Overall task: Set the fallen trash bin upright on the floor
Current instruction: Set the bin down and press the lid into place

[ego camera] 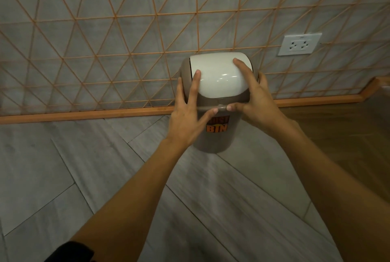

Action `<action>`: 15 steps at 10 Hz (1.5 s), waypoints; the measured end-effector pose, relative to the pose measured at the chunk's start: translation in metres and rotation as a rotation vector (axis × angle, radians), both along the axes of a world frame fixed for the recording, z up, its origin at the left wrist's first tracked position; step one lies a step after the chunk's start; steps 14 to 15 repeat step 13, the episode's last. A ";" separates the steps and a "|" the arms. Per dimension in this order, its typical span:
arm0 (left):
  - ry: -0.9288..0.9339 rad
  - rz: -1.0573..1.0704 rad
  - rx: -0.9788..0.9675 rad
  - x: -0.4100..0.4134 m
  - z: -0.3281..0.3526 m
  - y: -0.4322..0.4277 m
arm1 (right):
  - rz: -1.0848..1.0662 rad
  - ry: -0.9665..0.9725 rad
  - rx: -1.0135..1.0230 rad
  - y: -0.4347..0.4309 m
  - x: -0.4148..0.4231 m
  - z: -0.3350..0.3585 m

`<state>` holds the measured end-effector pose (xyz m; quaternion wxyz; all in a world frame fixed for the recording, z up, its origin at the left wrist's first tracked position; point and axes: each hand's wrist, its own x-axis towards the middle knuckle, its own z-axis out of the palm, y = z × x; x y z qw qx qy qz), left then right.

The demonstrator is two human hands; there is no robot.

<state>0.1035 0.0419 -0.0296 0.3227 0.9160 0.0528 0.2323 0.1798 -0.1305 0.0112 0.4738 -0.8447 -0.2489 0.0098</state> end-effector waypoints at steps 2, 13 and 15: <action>0.034 -0.007 0.007 0.017 0.003 0.006 | -0.027 0.014 -0.001 0.008 0.013 0.002; 0.574 0.016 0.273 -0.038 0.138 0.007 | -0.118 -0.215 -0.923 0.019 -0.059 0.105; 0.574 0.016 0.273 -0.038 0.138 0.007 | -0.118 -0.215 -0.923 0.019 -0.059 0.105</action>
